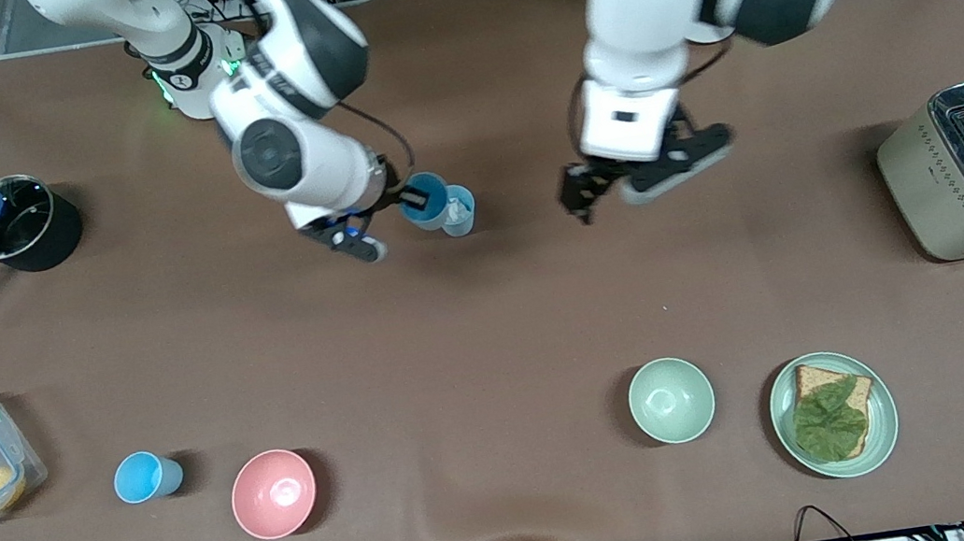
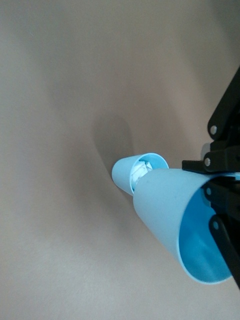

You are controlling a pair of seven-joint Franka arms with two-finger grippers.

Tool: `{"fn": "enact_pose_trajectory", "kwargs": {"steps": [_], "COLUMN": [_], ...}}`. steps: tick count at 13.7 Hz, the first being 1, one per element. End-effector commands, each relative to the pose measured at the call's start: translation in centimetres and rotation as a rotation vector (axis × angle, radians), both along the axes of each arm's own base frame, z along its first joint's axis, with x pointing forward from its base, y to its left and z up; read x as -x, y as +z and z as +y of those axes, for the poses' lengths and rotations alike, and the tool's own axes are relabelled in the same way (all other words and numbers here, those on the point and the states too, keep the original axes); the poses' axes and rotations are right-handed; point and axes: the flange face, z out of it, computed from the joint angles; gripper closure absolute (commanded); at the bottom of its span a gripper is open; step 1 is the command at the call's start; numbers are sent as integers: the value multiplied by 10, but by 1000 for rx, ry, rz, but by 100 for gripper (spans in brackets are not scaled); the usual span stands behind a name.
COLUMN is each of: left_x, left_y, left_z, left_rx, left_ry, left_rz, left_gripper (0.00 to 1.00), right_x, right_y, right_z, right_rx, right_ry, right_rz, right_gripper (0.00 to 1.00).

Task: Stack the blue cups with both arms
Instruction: 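Withdraw the left gripper toward the toaster while the right gripper holds the stack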

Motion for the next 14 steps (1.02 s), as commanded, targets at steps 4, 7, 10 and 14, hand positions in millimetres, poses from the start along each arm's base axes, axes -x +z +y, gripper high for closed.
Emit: {"fn": "enact_pose_trajectory", "kwargs": {"steps": [4, 7, 10, 14], "left_x": [-46, -62, -64, -59], "left_y": [37, 39, 53, 77], "left_z": [116, 174, 206, 227], "left_rx": [-116, -150, -132, -120], "left_ry": [-170, -244, -252, -264], "left_rz": [32, 56, 94, 140], "left_gripper": [0, 0, 0, 0], "right_x": [43, 44, 45, 45], "right_y": [-43, -48, -53, -68], "right_z": [28, 29, 26, 26], "right_rx": [19, 25, 34, 54], "right_ry": [-76, -75, -78, -91], "right_rz": [-28, -22, -13, 3], "right_gripper": [100, 100, 100, 100]}}
